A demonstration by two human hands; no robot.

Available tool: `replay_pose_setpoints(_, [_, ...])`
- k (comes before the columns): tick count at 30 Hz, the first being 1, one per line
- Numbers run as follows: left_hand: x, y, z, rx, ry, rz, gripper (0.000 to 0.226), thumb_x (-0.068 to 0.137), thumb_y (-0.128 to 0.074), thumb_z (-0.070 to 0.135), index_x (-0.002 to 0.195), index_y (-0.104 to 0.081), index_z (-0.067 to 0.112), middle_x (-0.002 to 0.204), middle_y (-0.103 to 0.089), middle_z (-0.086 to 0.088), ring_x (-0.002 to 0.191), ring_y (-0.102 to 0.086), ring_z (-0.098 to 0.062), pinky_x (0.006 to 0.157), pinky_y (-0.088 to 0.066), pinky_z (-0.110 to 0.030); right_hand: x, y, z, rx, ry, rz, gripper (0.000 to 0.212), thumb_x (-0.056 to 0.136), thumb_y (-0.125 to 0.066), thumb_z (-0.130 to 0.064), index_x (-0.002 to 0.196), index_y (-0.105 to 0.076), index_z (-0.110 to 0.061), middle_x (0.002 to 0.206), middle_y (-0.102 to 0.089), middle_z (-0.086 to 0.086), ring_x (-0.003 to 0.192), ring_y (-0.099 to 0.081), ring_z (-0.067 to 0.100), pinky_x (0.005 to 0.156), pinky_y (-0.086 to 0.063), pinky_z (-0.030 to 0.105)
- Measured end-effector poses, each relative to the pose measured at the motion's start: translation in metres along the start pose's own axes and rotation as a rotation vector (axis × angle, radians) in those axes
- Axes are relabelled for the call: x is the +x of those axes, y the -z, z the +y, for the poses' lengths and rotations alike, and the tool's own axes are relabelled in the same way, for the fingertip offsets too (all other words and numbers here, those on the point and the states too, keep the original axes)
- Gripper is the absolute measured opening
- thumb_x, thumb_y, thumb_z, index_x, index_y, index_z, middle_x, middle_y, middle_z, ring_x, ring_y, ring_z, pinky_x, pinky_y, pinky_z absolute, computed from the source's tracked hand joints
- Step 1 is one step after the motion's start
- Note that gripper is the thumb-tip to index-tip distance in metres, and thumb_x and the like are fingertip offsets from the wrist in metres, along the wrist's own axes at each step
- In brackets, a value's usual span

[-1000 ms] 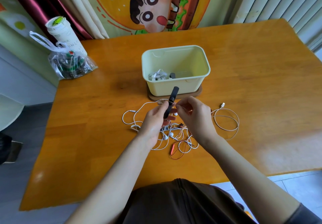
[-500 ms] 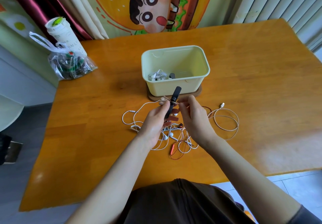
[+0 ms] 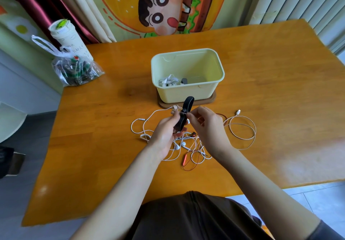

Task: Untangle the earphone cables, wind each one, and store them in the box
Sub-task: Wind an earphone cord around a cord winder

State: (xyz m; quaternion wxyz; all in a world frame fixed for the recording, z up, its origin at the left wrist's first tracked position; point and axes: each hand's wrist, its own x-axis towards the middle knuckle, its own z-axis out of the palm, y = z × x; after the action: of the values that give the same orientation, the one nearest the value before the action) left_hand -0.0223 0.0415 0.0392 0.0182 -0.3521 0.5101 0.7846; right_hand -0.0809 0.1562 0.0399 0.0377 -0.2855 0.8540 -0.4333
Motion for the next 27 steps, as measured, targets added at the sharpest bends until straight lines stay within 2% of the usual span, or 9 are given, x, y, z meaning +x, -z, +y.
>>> replay_pose_setpoints(5, [-0.0002, -0.0002, 0.0000, -0.011, -0.029, 0.005, 0.029, 0.100, -0.043, 0.033, 0.101, -0.063, 0.012, 0.084, -0.065, -0.004, 0.073, -0.060, -0.012, 0.070, -0.046, -0.027, -0.0012, 0.0011, -0.0014, 0.029, -0.029, 0.024, 0.015, 0.091, -0.060, -0.023, 0.088, -0.065, -0.010, 0.078, -0.060, -0.004, 0.066, -0.051, 0.000, 0.060, -0.039, 0.008])
replay_pose_setpoints(9, [-0.0005, 0.0012, -0.0017, -0.012, -0.071, -0.033, 0.027, 0.098, -0.046, 0.035, 0.102, -0.064, 0.014, 0.084, -0.068, -0.001, 0.079, -0.061, -0.013, 0.076, -0.046, -0.029, -0.0003, 0.0027, -0.0022, 0.052, -0.051, 0.035, 0.014, 0.091, -0.061, -0.021, 0.086, -0.064, -0.008, 0.074, -0.059, -0.005, 0.062, -0.050, -0.001, 0.059, -0.038, 0.006])
replay_pose_setpoints(12, [-0.0001, 0.0020, -0.0008, -0.039, -0.081, -0.060, 0.022, 0.098, -0.047, 0.031, 0.102, -0.063, 0.016, 0.085, -0.068, 0.000, 0.084, -0.060, -0.015, 0.073, -0.046, -0.027, -0.0001, 0.0015, -0.0029, 0.063, -0.061, 0.057, 0.015, 0.090, -0.062, -0.022, 0.086, -0.063, -0.007, 0.075, -0.063, -0.001, 0.061, -0.051, 0.001, 0.058, -0.038, 0.007])
replay_pose_setpoints(16, [-0.0010, 0.0031, 0.0009, -0.037, -0.088, -0.070, 0.026, 0.097, -0.046, 0.034, 0.106, -0.063, 0.016, 0.081, -0.068, 0.001, 0.085, -0.059, -0.015, 0.074, -0.046, -0.027, 0.0019, 0.0036, -0.0051, 0.141, -0.095, 0.083, 0.020, 0.087, -0.066, -0.023, 0.104, -0.057, -0.018, 0.075, -0.059, -0.006, 0.064, -0.054, 0.002, 0.057, -0.040, 0.008])
replay_pose_setpoints(22, [-0.0005, 0.0028, -0.0010, 0.018, -0.119, -0.023, 0.027, 0.095, -0.049, 0.036, 0.099, -0.066, 0.014, 0.082, -0.071, 0.001, 0.083, -0.063, -0.016, 0.075, -0.047, -0.028, 0.0031, 0.0054, -0.0023, 0.078, -0.008, 0.089, 0.016, 0.087, -0.066, -0.015, 0.101, -0.071, -0.010, 0.090, -0.062, -0.007, 0.077, -0.054, -0.005, 0.069, -0.040, 0.002])
replay_pose_setpoints(27, [-0.0003, 0.0016, -0.0013, 0.061, -0.164, 0.030, 0.021, 0.096, -0.051, 0.031, 0.103, -0.061, 0.013, 0.087, -0.073, 0.002, 0.082, -0.069, -0.016, 0.072, -0.046, -0.026, 0.0008, 0.0055, -0.0024, 0.053, 0.020, 0.122, 0.012, 0.085, -0.067, -0.013, 0.096, -0.071, -0.009, 0.087, -0.059, -0.010, 0.076, -0.054, -0.008, 0.070, -0.039, 0.000])
